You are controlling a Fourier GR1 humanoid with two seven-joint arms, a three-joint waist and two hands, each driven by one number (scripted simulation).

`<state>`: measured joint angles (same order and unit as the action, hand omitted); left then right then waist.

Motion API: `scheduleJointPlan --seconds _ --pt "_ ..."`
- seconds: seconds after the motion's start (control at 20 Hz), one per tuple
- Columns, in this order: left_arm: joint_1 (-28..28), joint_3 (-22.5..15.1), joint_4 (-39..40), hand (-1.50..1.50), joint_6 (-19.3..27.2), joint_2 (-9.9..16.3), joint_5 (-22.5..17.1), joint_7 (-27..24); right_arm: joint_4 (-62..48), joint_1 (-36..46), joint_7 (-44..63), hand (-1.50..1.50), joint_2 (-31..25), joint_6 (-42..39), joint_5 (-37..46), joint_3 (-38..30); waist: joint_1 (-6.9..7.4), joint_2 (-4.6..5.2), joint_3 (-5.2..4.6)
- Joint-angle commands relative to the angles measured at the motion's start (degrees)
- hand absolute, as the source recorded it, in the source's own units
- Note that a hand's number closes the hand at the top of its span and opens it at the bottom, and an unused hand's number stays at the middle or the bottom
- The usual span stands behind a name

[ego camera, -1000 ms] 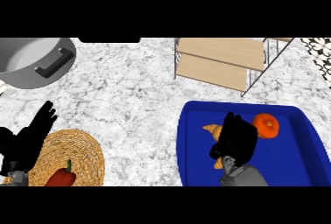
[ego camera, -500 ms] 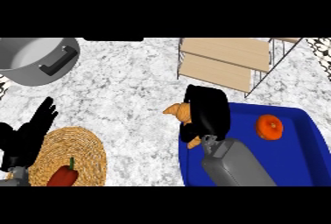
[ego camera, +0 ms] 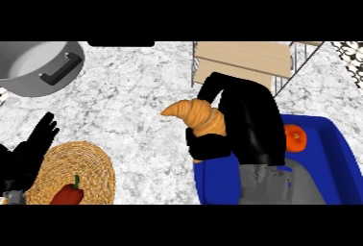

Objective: Pick the croissant from the tray and place it in the tiered shelf

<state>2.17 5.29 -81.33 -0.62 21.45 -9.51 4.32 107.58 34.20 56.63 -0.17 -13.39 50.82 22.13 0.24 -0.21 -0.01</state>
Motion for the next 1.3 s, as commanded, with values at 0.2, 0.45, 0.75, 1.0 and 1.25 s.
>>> scheduleJointPlan --seconds 0.2,0.45,0.75,1.0,1.25 --pt "-0.10 0.13 0.97 0.00 1.10 -1.87 2.05 -0.53 16.07 4.19 10.97 1.50 0.15 -6.74 -1.31 -3.92 -0.57 -0.04 -0.01" --pt "-1.89 2.22 2.02 0.00 -1.99 1.03 0.77 0.44 11.28 18.81 14.24 1.50 0.15 -10.46 -2.44 -11.07 -0.39 -0.08 -0.05" --pt "-0.79 0.85 0.26 0.00 -1.10 -0.86 1.57 0.44 -0.52 26.67 10.21 1.50 -5.54 -13.38 1.23 -15.80 -0.09 -0.07 -0.08" --pt "1.00 0.64 -3.68 0.00 0.19 -2.13 1.60 2.10 -6.22 30.20 6.67 1.50 -8.34 -15.05 0.99 -21.10 0.31 -0.06 0.00" --pt "0.74 2.81 -1.23 0.00 -3.10 -0.02 0.31 0.39 -14.93 36.63 5.60 1.50 -7.52 -14.09 3.32 -21.23 0.63 0.11 -0.07"
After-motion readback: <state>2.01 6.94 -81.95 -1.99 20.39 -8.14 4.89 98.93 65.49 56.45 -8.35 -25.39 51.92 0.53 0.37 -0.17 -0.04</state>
